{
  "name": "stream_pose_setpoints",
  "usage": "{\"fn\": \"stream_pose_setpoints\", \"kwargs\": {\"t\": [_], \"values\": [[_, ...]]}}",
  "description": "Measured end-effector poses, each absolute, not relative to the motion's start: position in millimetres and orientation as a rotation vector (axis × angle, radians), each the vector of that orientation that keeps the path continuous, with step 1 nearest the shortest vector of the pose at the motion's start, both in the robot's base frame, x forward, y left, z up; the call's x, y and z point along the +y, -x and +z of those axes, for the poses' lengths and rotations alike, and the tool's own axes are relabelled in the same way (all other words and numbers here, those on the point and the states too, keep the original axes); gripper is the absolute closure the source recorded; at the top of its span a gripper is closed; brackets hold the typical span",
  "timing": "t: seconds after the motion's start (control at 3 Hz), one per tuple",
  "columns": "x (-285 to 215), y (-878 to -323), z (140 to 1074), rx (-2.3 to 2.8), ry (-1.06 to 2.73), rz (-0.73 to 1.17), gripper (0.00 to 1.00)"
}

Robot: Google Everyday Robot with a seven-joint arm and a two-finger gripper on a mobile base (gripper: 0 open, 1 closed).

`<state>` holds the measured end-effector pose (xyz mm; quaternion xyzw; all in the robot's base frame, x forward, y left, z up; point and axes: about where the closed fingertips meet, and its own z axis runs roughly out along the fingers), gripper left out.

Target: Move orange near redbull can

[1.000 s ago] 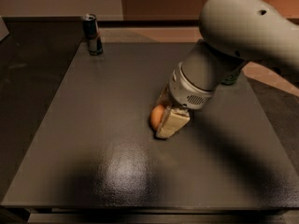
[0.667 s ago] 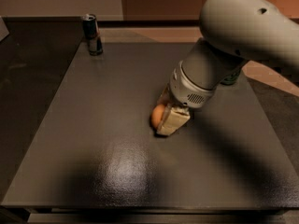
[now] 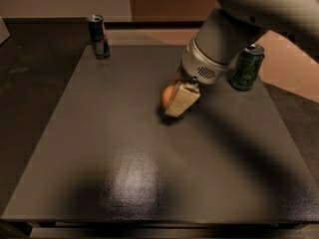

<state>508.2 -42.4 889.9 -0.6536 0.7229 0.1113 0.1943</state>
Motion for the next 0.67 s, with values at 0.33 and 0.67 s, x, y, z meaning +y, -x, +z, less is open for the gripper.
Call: {"fn": "stream_pose_setpoints", "kwargs": {"t": [0.33,0.67], "values": [[-39,-548,915,2.067,1.746,0.290,1.00],[-27,-586,926,2.092,1.685,0.268,1.00]]}}
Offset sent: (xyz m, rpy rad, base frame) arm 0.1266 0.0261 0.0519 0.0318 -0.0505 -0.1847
